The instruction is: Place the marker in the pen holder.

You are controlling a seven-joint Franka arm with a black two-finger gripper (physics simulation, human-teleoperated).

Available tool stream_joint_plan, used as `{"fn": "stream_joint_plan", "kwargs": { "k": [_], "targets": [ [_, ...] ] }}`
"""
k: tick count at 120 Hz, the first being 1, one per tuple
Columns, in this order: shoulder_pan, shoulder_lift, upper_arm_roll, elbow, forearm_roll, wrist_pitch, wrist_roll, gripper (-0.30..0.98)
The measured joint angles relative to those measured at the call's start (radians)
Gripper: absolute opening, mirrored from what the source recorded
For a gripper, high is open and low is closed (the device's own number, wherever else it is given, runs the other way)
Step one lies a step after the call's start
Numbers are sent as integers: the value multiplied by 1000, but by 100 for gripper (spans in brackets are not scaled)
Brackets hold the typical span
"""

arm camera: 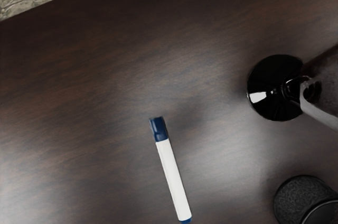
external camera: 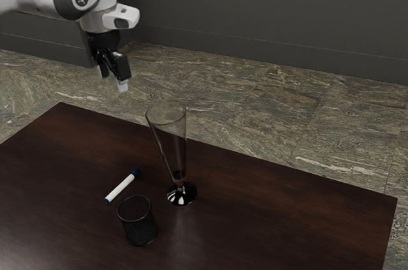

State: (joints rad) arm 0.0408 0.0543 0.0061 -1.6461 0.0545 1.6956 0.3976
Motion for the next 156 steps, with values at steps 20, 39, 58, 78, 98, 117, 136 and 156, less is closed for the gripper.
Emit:
{"fn": "stream_joint_plan", "kwargs": {
  "k": [20,39,58,78,98,117,136,156],
  "targets": [
    [-6,-2,0,-2,-1,36,57,69],
    [-35,-67,21,-266,-27,170,66,69],
    [-47,-47,33,-372,-35,300,40,69],
    [-49,-29,39,-472,2,454,-37,69],
    [9,28,69,-497,6,567,-135,67],
    [4,89,72,-496,11,624,-219,41],
    [-2,157,71,-494,14,672,-277,29],
    [-5,219,68,-494,8,726,-324,25]
  ]
}}
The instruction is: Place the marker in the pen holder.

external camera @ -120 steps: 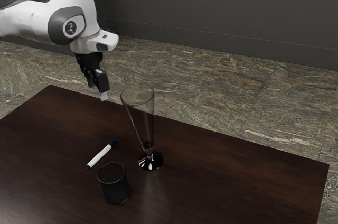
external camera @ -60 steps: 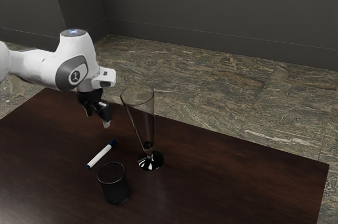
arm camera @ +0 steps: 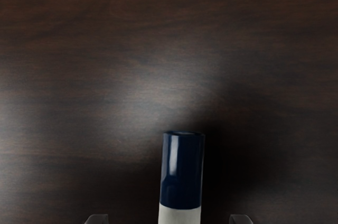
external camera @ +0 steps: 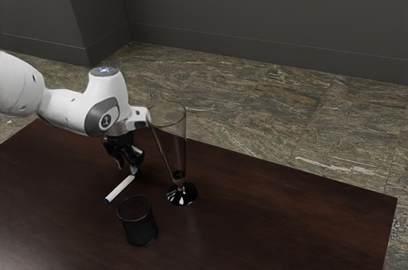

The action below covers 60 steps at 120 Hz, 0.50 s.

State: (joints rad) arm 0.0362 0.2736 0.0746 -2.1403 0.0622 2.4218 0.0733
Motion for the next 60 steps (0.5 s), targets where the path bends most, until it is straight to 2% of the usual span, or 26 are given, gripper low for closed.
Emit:
{"fn": "stream_joint_plan", "kwargs": {
  "k": [48,60],
  "targets": [
    [-6,59,-2,-1,-5,57,-71,20],
    [-4,61,-2,-3,-6,60,-83,10]
  ]
}}
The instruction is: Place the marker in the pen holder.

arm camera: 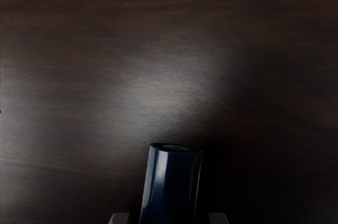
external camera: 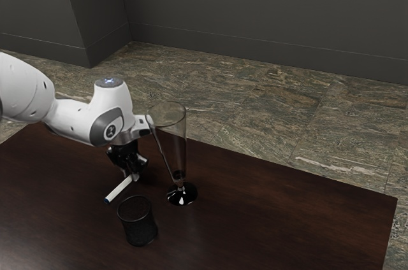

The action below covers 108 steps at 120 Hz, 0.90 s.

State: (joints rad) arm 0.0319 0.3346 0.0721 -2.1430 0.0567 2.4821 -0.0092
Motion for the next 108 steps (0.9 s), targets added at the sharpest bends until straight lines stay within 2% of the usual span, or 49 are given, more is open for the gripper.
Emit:
{"fn": "stream_joint_plan", "kwargs": {
  "k": [16,35,66,85,96,108],
  "targets": [
    [2,0,0,-1,3,3,-13,-1],
    [0,-41,1,-26,12,4,-34,-7],
    [-5,-467,-38,-236,24,-46,-58,-10],
    [-77,-754,-54,-371,26,-95,-67,-10],
    [-117,-847,-63,-415,29,-107,-73,-10],
    [-143,-866,-70,-463,31,-79,-80,-10]
  ]
}}
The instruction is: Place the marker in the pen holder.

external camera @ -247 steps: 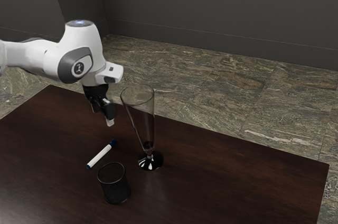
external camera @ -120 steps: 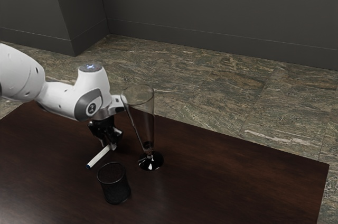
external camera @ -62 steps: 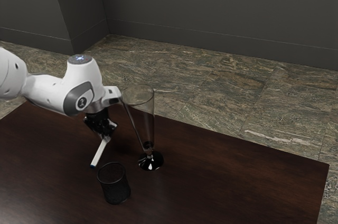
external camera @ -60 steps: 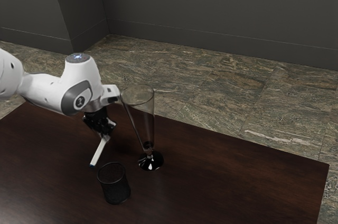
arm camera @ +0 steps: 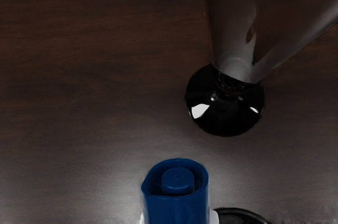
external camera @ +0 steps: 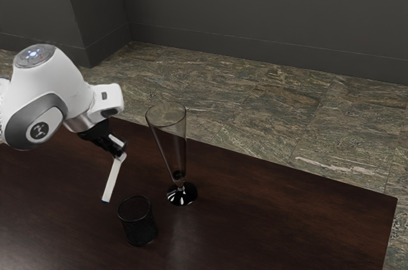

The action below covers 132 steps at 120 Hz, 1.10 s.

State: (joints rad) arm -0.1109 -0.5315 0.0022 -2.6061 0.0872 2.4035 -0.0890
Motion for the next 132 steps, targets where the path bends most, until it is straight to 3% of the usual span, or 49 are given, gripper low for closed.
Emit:
{"fn": "stream_joint_plan", "kwargs": {
  "k": [43,80,106,120,132],
  "targets": [
    [-11,8,-52,-127,0,273,-18,-10],
    [-10,6,-100,-223,-7,358,-21,-10],
    [-11,6,-105,-223,-14,369,-13,36],
    [-8,-13,-105,-217,-16,347,-9,50],
    [1,-60,-100,-173,-23,241,-7,57]
  ]
}}
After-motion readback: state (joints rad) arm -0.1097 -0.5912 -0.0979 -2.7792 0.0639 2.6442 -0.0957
